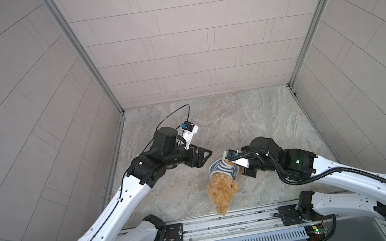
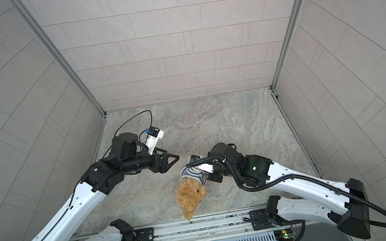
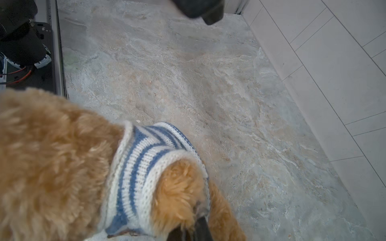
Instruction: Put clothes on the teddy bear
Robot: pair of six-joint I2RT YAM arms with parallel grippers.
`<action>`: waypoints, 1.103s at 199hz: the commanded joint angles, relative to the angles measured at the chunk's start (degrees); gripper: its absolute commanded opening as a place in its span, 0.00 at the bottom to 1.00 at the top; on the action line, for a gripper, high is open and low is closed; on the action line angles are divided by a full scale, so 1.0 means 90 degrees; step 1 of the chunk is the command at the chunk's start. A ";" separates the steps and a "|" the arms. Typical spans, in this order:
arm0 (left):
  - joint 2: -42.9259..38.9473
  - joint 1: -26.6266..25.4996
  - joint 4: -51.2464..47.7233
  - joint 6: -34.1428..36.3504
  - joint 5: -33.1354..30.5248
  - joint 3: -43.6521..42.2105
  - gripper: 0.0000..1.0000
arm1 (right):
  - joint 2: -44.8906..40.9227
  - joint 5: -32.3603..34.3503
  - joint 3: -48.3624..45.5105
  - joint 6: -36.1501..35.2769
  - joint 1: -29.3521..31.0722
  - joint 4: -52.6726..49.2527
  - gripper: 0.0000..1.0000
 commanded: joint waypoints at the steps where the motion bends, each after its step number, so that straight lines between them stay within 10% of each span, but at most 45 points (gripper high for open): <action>1: -0.0471 -0.0217 -0.0207 -0.0221 0.0008 -0.0274 0.85 | 0.0018 0.0223 0.0152 -0.0004 0.0038 0.0171 0.00; 105: -0.0986 -0.1121 0.0333 -0.1154 -0.0791 -0.1262 0.83 | 0.0038 0.0519 -0.0024 0.0393 0.0028 0.0521 0.00; 220: -0.0058 -0.1311 0.1326 -0.1391 -0.0849 -0.1832 0.56 | 0.0497 0.0872 0.0042 0.1213 -0.0487 0.0726 0.00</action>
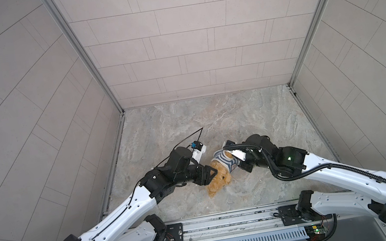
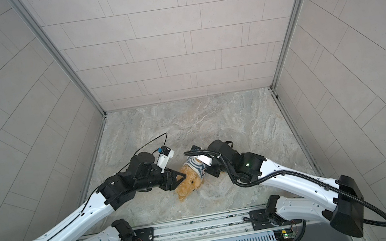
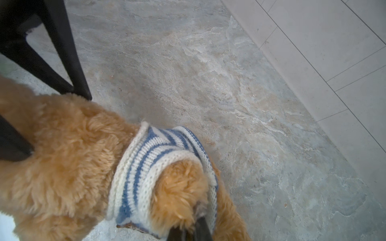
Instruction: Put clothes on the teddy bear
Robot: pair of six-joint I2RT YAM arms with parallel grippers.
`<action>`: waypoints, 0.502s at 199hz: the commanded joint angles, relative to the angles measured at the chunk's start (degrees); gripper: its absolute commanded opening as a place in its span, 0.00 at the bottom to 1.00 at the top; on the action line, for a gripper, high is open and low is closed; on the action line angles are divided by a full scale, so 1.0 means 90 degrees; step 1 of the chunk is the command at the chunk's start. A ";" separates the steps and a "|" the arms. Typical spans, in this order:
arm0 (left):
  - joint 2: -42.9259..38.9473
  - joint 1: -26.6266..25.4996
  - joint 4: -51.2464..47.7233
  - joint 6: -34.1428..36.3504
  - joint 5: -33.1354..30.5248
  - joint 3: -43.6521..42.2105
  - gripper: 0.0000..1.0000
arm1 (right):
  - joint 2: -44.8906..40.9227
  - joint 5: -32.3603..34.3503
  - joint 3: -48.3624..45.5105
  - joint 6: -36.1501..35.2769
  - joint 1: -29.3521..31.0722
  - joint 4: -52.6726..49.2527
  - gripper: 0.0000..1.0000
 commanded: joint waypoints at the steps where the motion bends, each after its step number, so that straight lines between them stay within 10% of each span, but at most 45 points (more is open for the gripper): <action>1: 0.0155 -0.0038 0.0328 -0.0041 0.0000 -0.0099 0.55 | 0.0043 0.0184 0.0126 0.0332 -0.0093 0.0360 0.00; 100: 0.0396 -0.0032 0.0794 -0.0256 -0.0265 -0.0395 0.04 | 0.0051 0.0354 -0.0025 0.0507 -0.0184 0.0555 0.00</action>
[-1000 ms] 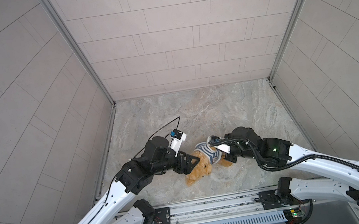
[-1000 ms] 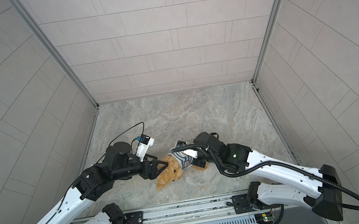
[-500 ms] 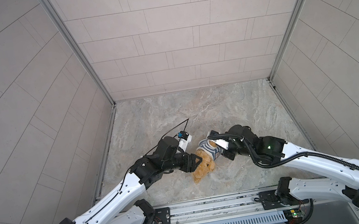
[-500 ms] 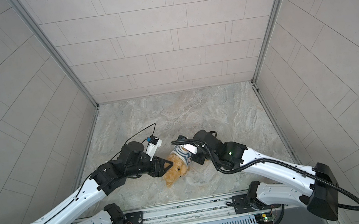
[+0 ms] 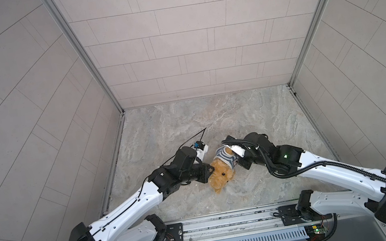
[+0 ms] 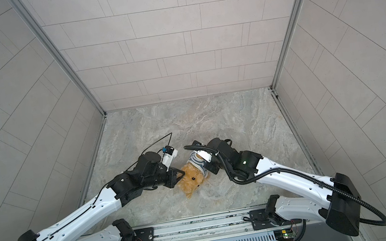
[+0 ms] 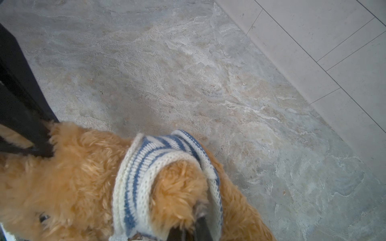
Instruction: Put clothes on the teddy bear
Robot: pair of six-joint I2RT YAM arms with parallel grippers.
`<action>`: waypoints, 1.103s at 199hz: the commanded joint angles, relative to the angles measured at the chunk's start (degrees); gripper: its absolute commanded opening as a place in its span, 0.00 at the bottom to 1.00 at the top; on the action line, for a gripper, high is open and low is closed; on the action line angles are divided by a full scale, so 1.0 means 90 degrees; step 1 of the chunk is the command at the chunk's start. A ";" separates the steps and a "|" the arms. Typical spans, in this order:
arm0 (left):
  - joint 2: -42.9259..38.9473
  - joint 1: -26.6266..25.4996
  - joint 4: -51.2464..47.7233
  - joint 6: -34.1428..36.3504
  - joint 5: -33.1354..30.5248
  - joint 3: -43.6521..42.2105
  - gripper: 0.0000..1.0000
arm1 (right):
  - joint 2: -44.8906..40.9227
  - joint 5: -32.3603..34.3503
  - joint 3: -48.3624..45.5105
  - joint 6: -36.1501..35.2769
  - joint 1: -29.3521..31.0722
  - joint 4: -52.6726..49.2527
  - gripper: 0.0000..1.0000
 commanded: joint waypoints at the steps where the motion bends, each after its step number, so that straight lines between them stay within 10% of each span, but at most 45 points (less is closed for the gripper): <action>1: -0.0048 -0.0033 0.0106 0.0001 -0.0148 -0.0074 0.04 | -0.0154 0.0106 -0.0032 0.0130 -0.0035 0.0402 0.00; 37: -0.0222 -0.0004 0.0114 0.0048 -0.0258 -0.0083 0.00 | -0.0419 0.0138 -0.0322 0.0208 -0.0037 0.0402 0.00; 126: -0.0349 0.0006 -0.0351 0.0748 0.0021 0.0214 0.00 | -0.1557 0.0532 -0.0693 0.0793 0.0495 0.0139 0.50; 220: -0.0205 0.0007 -0.0372 0.0813 0.0249 0.0380 0.00 | -0.0271 0.0947 -0.0341 0.1242 0.1212 0.0690 0.25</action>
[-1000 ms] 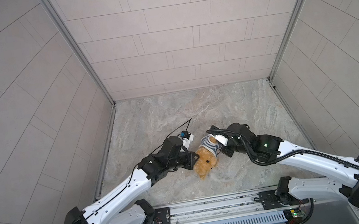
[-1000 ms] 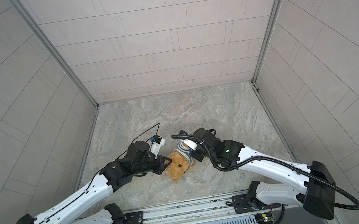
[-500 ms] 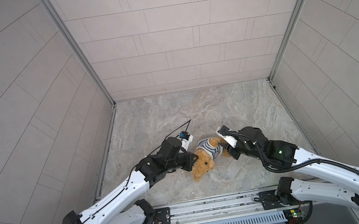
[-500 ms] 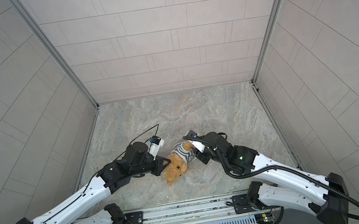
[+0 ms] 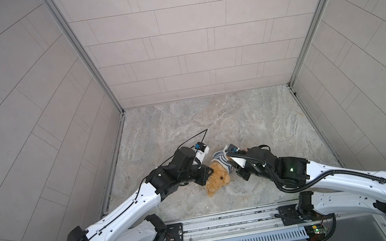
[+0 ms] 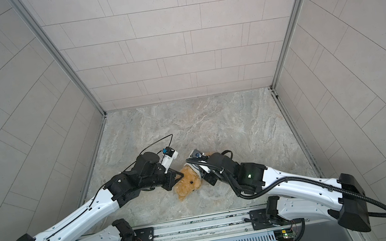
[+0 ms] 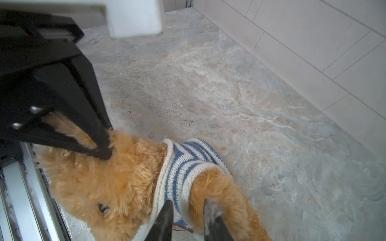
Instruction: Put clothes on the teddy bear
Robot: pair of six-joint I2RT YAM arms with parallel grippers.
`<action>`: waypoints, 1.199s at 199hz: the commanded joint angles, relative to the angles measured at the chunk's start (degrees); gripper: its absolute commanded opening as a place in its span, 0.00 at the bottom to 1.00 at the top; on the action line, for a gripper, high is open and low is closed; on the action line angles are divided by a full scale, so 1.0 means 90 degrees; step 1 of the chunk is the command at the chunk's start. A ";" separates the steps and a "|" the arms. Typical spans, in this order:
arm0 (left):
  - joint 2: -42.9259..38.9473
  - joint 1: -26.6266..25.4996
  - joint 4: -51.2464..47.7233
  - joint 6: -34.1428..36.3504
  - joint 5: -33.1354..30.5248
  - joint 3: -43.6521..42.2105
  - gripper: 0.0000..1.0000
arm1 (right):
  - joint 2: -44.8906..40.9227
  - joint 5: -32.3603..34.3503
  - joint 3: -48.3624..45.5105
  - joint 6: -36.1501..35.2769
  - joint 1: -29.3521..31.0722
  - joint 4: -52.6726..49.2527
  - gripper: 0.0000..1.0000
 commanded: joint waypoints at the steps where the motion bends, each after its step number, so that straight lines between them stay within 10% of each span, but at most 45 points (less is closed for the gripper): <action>1: -0.0030 0.0004 0.0078 0.0128 0.0131 0.0258 0.00 | 0.0202 0.0204 0.0264 0.0180 0.0019 0.0120 0.25; 57: -0.0046 0.0006 0.0102 0.0127 0.0170 0.0278 0.00 | 0.0472 0.0666 0.0211 0.0328 -0.0038 0.0076 0.34; 112: -0.0096 0.0006 0.0085 0.0130 0.0151 0.0270 0.00 | 0.0380 0.1047 0.0205 0.0333 -0.0116 -0.0098 0.00; 161: -0.0155 0.0004 0.0002 0.0181 0.0105 0.0241 0.00 | -0.0017 0.1216 0.0293 0.0472 -0.0264 -0.0488 0.00; 239: -0.0195 0.0003 -0.0083 0.0240 0.0179 0.0273 0.00 | -0.0749 0.0241 -0.0299 0.0190 -0.0245 0.0135 0.30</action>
